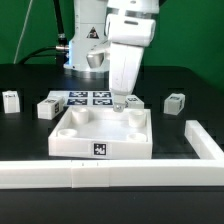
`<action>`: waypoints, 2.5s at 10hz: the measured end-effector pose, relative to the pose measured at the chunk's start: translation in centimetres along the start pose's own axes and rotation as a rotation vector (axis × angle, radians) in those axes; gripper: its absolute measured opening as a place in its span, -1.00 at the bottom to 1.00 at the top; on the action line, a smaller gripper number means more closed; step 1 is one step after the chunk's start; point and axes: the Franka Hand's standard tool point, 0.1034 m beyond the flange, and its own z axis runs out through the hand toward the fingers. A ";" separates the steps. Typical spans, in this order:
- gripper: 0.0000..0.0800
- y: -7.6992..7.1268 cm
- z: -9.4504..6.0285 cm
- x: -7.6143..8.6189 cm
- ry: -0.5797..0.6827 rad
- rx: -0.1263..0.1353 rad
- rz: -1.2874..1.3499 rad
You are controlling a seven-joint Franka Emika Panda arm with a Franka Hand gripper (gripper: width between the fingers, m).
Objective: Assemble one leg
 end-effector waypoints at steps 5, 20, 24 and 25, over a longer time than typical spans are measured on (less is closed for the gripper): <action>0.63 -2.4 3.6 -0.3 0.033 0.030 0.003; -0.86 -2.2 3.4 -0.1 0.041 0.016 0.003; -0.85 -0.8 3.3 1.0 0.044 -0.001 -0.120; -0.85 -0.5 3.2 1.7 0.042 -0.001 -0.137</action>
Offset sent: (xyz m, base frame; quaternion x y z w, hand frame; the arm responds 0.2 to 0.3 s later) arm -0.0001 -0.0030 -0.0293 -0.0004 0.0307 -0.0033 0.9995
